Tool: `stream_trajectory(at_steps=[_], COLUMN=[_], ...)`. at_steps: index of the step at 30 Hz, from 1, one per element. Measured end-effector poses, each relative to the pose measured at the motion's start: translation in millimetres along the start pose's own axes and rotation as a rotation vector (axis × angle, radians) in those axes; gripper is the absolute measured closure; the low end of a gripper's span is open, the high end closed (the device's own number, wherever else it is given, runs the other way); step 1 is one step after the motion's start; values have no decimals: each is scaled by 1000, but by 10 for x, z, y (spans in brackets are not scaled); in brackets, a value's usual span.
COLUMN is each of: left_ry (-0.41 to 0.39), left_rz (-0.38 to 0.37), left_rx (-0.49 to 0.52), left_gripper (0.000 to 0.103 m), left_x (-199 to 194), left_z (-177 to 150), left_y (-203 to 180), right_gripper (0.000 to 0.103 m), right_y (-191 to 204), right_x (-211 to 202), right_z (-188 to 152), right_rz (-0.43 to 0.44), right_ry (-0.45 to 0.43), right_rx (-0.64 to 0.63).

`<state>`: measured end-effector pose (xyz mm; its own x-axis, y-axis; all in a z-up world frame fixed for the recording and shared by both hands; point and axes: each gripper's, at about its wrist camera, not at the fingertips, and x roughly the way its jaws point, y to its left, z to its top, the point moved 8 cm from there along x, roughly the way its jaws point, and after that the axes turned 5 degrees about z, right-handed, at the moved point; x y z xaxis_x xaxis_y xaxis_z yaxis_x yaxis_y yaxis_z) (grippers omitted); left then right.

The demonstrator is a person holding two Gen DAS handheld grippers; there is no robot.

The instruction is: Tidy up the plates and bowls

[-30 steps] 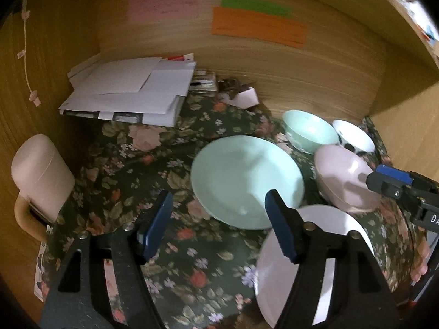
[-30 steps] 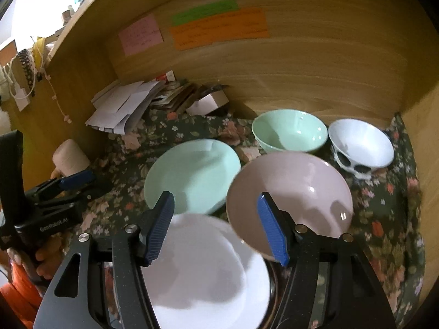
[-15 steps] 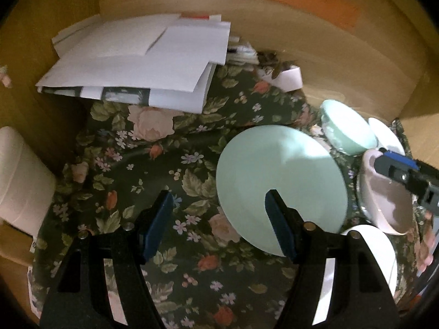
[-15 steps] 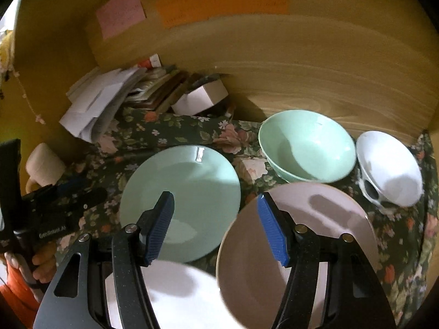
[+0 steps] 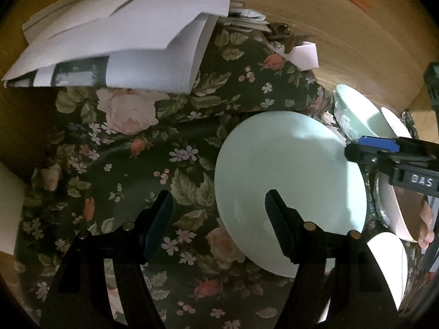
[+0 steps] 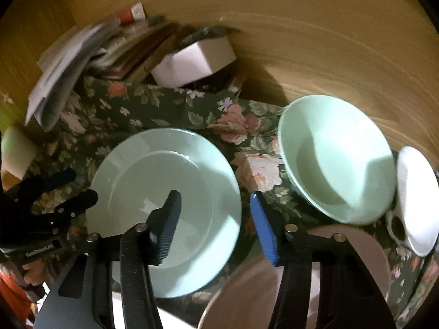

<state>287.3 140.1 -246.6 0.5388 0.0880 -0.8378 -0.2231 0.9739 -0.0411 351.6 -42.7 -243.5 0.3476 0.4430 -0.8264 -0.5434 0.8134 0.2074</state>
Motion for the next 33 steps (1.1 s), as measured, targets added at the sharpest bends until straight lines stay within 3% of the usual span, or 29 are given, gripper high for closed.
stream_trajectory(at_steps=[2,11,17,33], left_ry=[8,44,37,26], left_rz=[-8,-33,-38,24], left_rx=[-6,-29,-29,-46], left_gripper=[34,34,34,34], left_x=[35,152,136,-45], left_z=[1,-35,-85,-379], left_y=[7,75,115,651], right_gripper=[64,66,67,68], right_y=[-7,-12,58,862], right_x=[90,360,396,396], right_z=[16,83,73,-314], right_rz=[-3,-37,-40,67], right_ry=[34,126,133,127], right_rx=[-4,-18,-23,-65])
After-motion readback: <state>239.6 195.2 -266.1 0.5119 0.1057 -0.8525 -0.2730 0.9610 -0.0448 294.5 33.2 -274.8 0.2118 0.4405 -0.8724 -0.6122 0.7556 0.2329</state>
